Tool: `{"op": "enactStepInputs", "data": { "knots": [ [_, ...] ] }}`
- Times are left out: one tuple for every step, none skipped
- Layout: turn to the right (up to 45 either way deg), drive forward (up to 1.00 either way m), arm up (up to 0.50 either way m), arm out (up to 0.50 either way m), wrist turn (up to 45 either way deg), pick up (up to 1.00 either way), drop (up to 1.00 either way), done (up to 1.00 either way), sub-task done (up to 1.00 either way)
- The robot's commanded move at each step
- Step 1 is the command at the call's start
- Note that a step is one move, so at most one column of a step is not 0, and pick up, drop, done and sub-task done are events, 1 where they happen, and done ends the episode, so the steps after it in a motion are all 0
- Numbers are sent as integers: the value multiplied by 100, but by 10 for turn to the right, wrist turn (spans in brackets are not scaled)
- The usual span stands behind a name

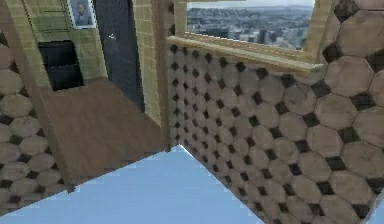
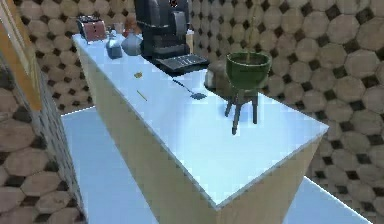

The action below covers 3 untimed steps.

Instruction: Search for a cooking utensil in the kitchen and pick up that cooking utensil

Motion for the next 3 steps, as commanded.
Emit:
{"op": "enactStepInputs", "data": {
  "knots": [
    [450, 0, 0, 0, 0, 0, 0, 0, 0],
    [450, 0, 0, 0, 0, 0, 0, 0, 0],
    [450, 0, 0, 0, 0, 0, 0, 0, 0]
  ]
}}
